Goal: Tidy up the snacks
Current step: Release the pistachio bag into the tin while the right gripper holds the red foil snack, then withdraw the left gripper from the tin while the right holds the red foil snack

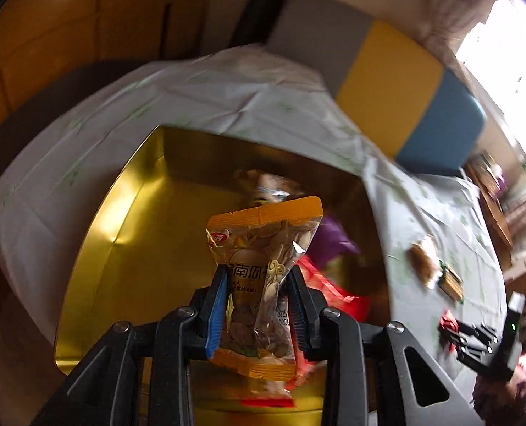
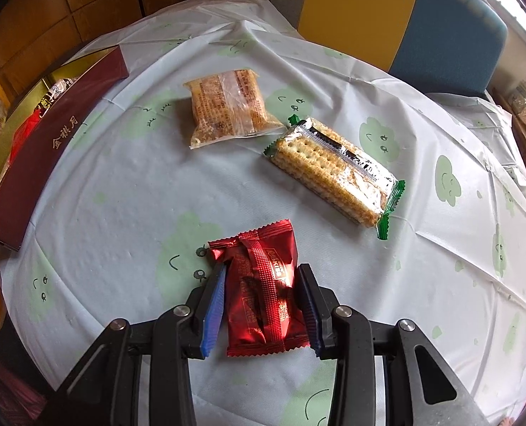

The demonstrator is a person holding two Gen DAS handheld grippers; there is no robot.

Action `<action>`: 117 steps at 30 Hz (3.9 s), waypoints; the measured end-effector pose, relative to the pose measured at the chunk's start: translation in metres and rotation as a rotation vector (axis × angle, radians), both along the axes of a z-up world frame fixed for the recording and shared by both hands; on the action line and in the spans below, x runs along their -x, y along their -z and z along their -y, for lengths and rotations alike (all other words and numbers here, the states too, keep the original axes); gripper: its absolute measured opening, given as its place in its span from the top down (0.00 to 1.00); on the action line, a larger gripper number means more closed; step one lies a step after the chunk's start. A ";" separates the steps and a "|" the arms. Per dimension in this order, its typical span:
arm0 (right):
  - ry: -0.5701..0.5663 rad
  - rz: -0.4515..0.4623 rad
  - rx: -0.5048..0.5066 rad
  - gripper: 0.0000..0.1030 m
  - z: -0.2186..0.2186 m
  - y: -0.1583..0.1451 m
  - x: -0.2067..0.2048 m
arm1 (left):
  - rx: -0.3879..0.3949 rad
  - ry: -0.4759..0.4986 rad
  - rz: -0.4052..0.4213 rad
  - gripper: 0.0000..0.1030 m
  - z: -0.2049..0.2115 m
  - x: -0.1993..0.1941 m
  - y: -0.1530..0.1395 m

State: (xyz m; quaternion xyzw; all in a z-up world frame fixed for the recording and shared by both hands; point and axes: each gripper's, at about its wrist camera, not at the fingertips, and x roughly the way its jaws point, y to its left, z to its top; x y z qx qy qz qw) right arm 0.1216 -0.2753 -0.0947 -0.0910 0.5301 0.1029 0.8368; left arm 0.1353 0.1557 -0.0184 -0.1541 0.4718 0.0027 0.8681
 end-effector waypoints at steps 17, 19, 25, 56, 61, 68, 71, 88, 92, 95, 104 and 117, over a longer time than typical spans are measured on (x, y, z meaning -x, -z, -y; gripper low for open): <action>0.000 0.002 0.007 0.61 0.000 0.000 -0.001 | -0.066 -0.023 -0.136 0.65 -0.014 -0.042 0.049; -0.001 0.002 0.010 0.61 0.000 0.000 -0.001 | -0.049 -0.022 -0.144 0.62 -0.014 -0.044 0.051; -0.003 0.003 0.014 0.61 0.000 0.000 -0.001 | -0.038 -0.036 -0.129 0.60 -0.015 -0.041 0.047; -0.018 0.027 0.048 0.61 -0.003 0.000 0.003 | -0.308 -0.036 0.148 0.46 0.025 0.058 -0.013; -0.018 0.029 0.048 0.61 -0.003 0.000 0.003 | -0.322 -0.021 0.182 0.46 0.036 0.071 -0.019; -0.017 0.031 0.050 0.61 -0.002 0.000 0.003 | -0.317 -0.009 0.192 0.46 0.040 0.081 -0.020; -0.018 0.034 0.054 0.61 -0.003 0.000 0.004 | -0.313 -0.004 0.194 0.46 0.041 0.086 -0.019; -0.026 0.052 0.077 0.61 -0.004 0.001 0.004 | -0.288 -0.029 0.193 0.46 0.031 0.097 -0.014; -0.020 0.054 0.084 0.61 -0.004 0.001 0.005 | -0.288 -0.033 0.199 0.46 0.028 0.100 -0.014; -0.010 0.050 0.083 0.61 -0.004 0.000 0.004 | -0.276 -0.033 0.198 0.46 0.025 0.102 -0.013; 0.024 0.005 -0.015 0.61 -0.004 -0.007 0.001 | -0.272 -0.055 0.201 0.46 0.016 0.105 -0.012; -0.009 0.016 -0.118 0.62 -0.034 -0.020 0.004 | -0.273 -0.106 0.190 0.46 -0.001 0.111 -0.011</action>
